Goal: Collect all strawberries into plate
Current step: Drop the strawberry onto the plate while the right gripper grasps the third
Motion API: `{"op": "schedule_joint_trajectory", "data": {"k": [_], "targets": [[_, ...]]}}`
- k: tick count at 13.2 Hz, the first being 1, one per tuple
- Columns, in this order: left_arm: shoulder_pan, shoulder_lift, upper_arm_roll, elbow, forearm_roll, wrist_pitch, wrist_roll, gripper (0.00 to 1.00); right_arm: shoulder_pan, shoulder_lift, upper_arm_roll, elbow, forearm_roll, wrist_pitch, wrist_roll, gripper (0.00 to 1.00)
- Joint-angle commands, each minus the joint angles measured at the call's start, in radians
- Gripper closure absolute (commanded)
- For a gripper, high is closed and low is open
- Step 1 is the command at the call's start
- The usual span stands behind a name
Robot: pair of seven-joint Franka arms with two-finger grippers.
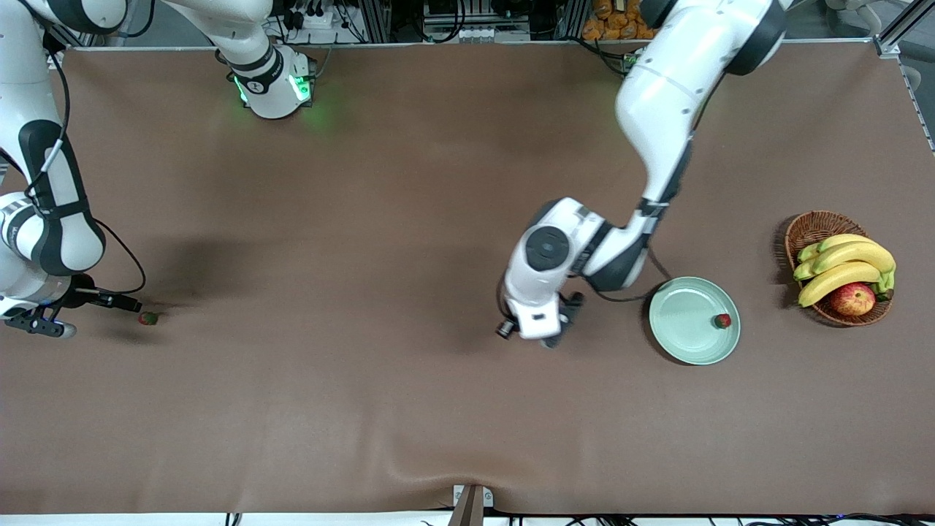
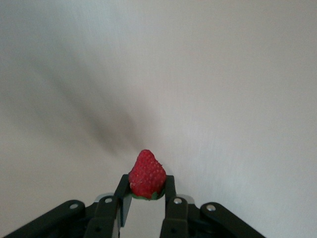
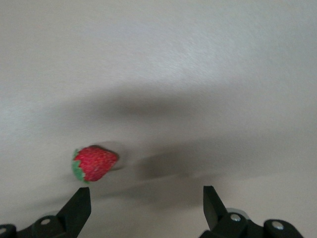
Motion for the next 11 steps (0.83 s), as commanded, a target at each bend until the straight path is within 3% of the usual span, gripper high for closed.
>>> {"op": "schedule_joint_trajectory", "data": {"k": [1, 6, 11], "targets": [[0.105, -0.086, -0.029, -0.030, 0.008, -0.089, 0.120, 1.00, 0.025, 0.000, 0.016, 0.032, 0.004, -0.012, 0.105, 0.00], [0.265, -0.133, -0.066, -0.050, 0.006, -0.258, 0.435, 1.00, 0.049, 0.044, 0.018, 0.101, 0.001, -0.009, -0.005, 0.00], [0.392, -0.151, -0.066, -0.155, 0.008, -0.252, 0.645, 1.00, 0.082, 0.081, 0.019, 0.101, 0.005, -0.011, -0.016, 0.00]]}}
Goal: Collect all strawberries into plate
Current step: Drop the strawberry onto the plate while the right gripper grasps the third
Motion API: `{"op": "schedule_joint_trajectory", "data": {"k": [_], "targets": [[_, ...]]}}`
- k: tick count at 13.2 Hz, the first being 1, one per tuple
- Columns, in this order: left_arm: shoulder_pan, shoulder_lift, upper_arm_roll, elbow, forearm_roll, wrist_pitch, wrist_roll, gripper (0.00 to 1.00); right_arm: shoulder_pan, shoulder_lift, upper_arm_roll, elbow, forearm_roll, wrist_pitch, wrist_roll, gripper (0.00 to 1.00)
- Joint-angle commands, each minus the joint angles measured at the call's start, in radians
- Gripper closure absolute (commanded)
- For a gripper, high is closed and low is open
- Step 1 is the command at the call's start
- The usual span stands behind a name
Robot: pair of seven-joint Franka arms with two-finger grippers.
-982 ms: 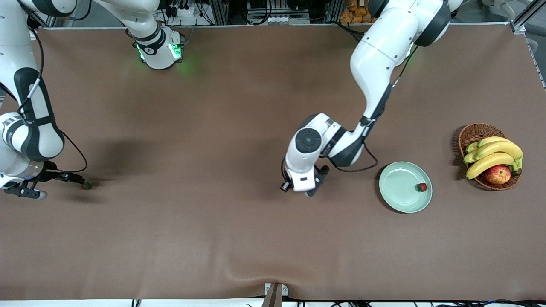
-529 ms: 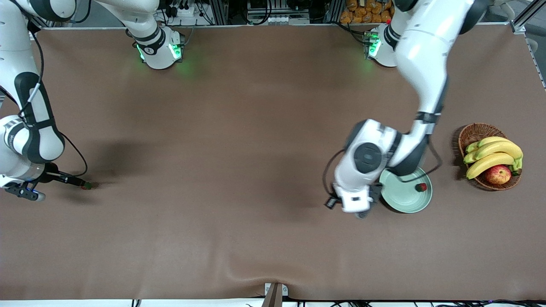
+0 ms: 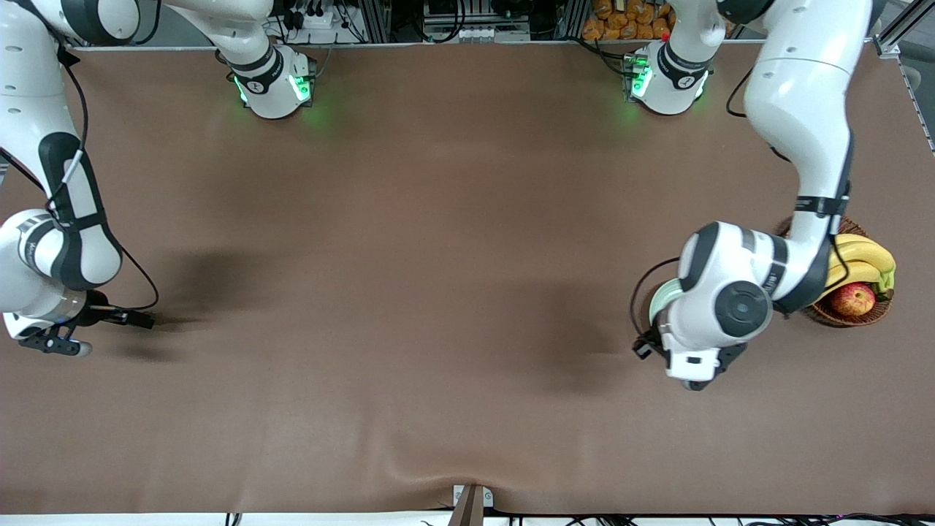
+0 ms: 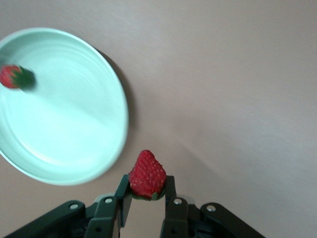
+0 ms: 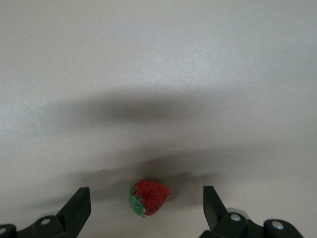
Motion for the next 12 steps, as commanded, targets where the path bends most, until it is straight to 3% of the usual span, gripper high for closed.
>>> {"op": "schedule_joint_trajectory", "data": {"k": [1, 2, 3, 4, 5, 6, 11, 12], "targets": [[0.061, -0.041, -0.016, -0.092, 0.009, 0.013, 0.071, 1.00, 0.019, 0.035, 0.001, 0.022, 0.007, -0.009, -0.011, 0.00], [0.088, -0.038, -0.016, -0.118, 0.009, 0.035, 0.109, 1.00, 0.020, 0.035, 0.001, 0.019, 0.007, -0.011, -0.010, 0.00], [0.108, -0.038, -0.016, -0.147, 0.009, 0.067, 0.135, 0.91, 0.020, 0.035, 0.001, 0.010, 0.007, -0.011, -0.011, 0.00], [0.127, -0.039, -0.016, -0.164, 0.009, 0.082, 0.149, 0.69, 0.020, 0.035, 0.001, 0.007, 0.007, -0.011, -0.010, 0.00], [0.128, -0.038, -0.015, -0.163, 0.009, 0.082, 0.152, 0.26, 0.016, 0.035, 0.001, 0.007, 0.007, -0.011, -0.010, 0.00], [0.130, -0.038, -0.016, -0.161, 0.006, 0.082, 0.151, 0.00, 0.012, 0.035, 0.001, 0.007, 0.007, -0.011, -0.013, 0.00], [0.129, -0.197, -0.033, -0.139, 0.008, -0.003, 0.197, 0.00, 0.007, 0.035, 0.001, 0.006, 0.007, -0.009, -0.014, 0.00], [0.128, -0.209, -0.047, -0.106, 0.000, -0.067, 0.221, 0.00, 0.004, 0.035, 0.001, 0.006, 0.009, -0.009, -0.013, 0.29]]}}
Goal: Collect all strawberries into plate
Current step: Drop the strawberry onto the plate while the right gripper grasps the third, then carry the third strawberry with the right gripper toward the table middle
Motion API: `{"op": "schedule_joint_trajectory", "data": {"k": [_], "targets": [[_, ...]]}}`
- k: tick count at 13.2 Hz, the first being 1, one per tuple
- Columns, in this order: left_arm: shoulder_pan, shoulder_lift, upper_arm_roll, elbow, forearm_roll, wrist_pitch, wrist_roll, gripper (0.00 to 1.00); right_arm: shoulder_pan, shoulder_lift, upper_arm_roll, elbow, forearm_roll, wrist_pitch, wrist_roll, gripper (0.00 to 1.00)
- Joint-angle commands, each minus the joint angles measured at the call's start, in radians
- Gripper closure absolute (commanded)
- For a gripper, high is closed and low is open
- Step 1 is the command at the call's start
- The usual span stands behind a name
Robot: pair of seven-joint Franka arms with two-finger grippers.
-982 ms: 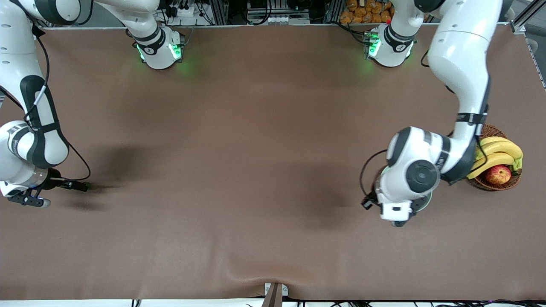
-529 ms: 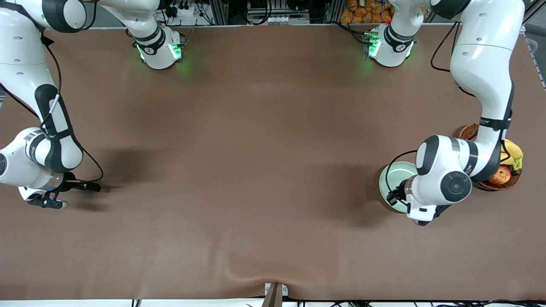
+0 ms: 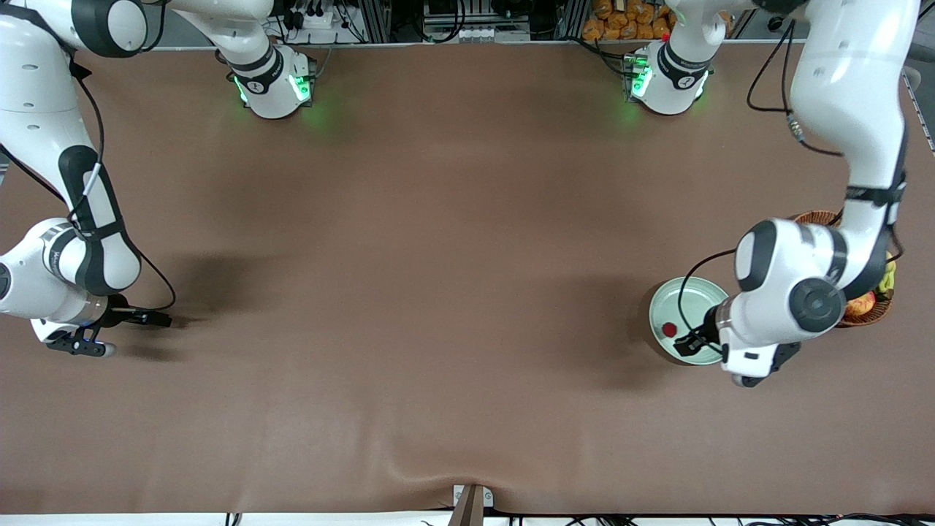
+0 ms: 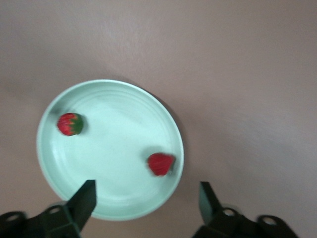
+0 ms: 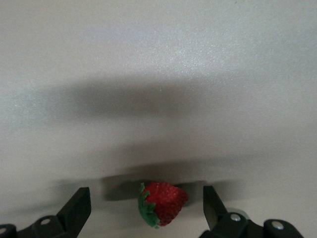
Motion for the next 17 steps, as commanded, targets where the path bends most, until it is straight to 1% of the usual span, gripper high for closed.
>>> {"op": "schedule_joint_trajectory", "data": {"k": [1, 2, 3, 5, 7, 8, 9, 10, 12, 15, 17], "targets": [[0.002, -0.089, -0.028, 0.042, -0.008, -0.150, 0.044, 0.00, -0.015, -0.001, 0.006, 0.005, 0.009, -0.008, -0.010, 0.77], [0.001, -0.101, -0.047, 0.074, -0.017, -0.205, 0.044, 0.00, -0.015, -0.001, 0.006, 0.005, 0.009, -0.008, -0.010, 0.98], [0.002, -0.147, -0.055, 0.082, -0.020, -0.242, 0.046, 0.00, -0.013, -0.001, 0.006, 0.005, 0.009, -0.010, -0.010, 1.00], [0.002, -0.225, -0.067, 0.082, -0.023, -0.301, 0.050, 0.00, -0.013, -0.003, 0.006, 0.005, 0.009, -0.010, -0.011, 1.00], [0.005, -0.300, -0.059, 0.082, -0.047, -0.344, 0.148, 0.00, -0.009, -0.007, 0.006, 0.005, 0.009, -0.016, -0.017, 1.00], [0.007, -0.314, -0.055, 0.082, -0.049, -0.353, 0.215, 0.00, -0.001, -0.014, 0.006, 0.008, 0.009, -0.051, -0.020, 1.00], [0.030, -0.314, -0.055, 0.082, -0.049, -0.364, 0.264, 0.00, 0.002, -0.026, 0.021, 0.012, 0.009, -0.076, -0.025, 1.00], [0.059, -0.314, -0.062, 0.082, -0.057, -0.364, 0.285, 0.00, 0.002, -0.055, 0.050, 0.012, 0.009, -0.096, -0.025, 1.00], [0.071, -0.313, -0.056, 0.082, -0.103, -0.364, 0.299, 0.00, 0.013, -0.107, 0.091, 0.030, 0.007, -0.166, -0.033, 1.00], [0.068, -0.313, -0.059, 0.082, -0.091, -0.379, 0.296, 0.00, 0.055, -0.129, 0.166, 0.080, 0.006, -0.197, -0.123, 1.00], [0.067, -0.313, -0.061, 0.082, -0.074, -0.387, 0.297, 0.00, 0.112, -0.127, 0.196, 0.119, 0.006, -0.195, -0.197, 1.00]]}}
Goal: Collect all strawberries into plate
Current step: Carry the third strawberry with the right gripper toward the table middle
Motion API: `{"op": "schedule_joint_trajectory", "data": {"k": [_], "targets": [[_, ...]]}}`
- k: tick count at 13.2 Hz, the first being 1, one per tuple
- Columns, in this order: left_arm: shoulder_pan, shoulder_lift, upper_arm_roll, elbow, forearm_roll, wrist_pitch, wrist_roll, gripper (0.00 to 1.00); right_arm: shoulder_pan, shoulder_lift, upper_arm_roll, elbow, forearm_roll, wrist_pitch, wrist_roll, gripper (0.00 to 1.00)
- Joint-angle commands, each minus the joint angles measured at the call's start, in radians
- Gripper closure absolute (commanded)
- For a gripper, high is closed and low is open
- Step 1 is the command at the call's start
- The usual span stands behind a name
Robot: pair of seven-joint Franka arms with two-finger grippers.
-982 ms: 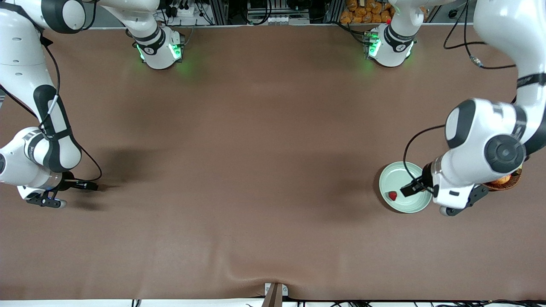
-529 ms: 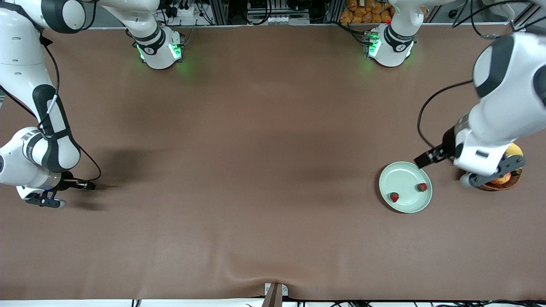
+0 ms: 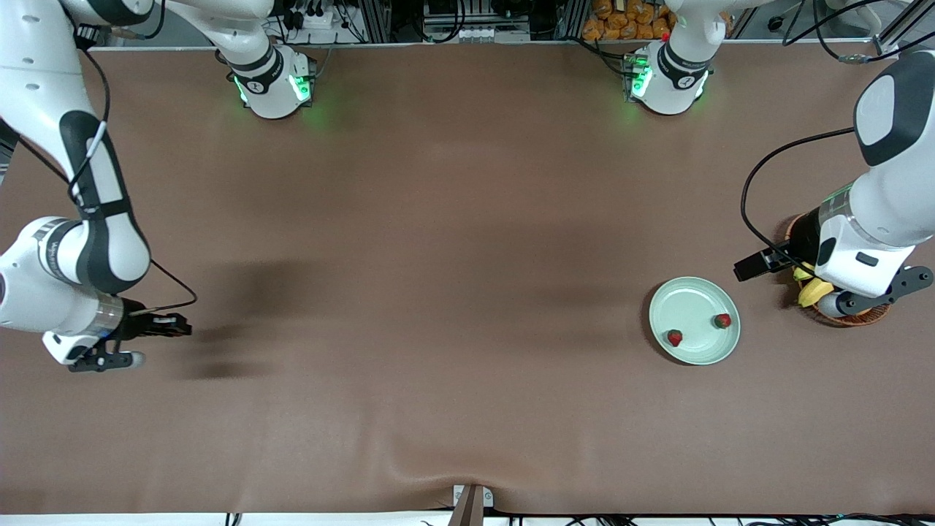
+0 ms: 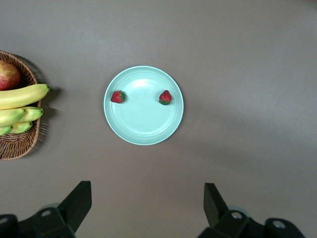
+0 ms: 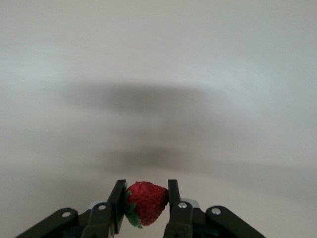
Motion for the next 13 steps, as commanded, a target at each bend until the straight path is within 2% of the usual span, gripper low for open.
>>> {"op": "schedule_joint_trajectory", "data": {"k": [1, 4, 6, 11, 13], "targets": [[0.000, -0.010, -0.003, -0.002, 0.012, -0.018, 0.011, 0.00, 0.084, 0.003, 0.025, 0.043, 0.005, -0.009, -0.095, 1.00], [0.000, -0.010, -0.003, -0.004, 0.012, -0.018, 0.012, 0.00, 0.271, 0.019, 0.023, 0.109, -0.004, 0.000, -0.102, 1.00], [0.000, -0.010, -0.003, -0.002, 0.012, -0.024, 0.012, 0.00, 0.393, 0.074, 0.023, 0.173, -0.004, 0.016, -0.100, 1.00], [0.000, -0.010, -0.003, -0.004, 0.012, -0.028, 0.012, 0.00, 0.647, 0.206, 0.023, 0.213, -0.006, 0.293, -0.102, 1.00], [0.000, -0.010, -0.003, -0.004, 0.012, -0.028, 0.012, 0.00, 0.715, 0.258, 0.023, 0.271, -0.006, 0.312, -0.103, 1.00]]}}
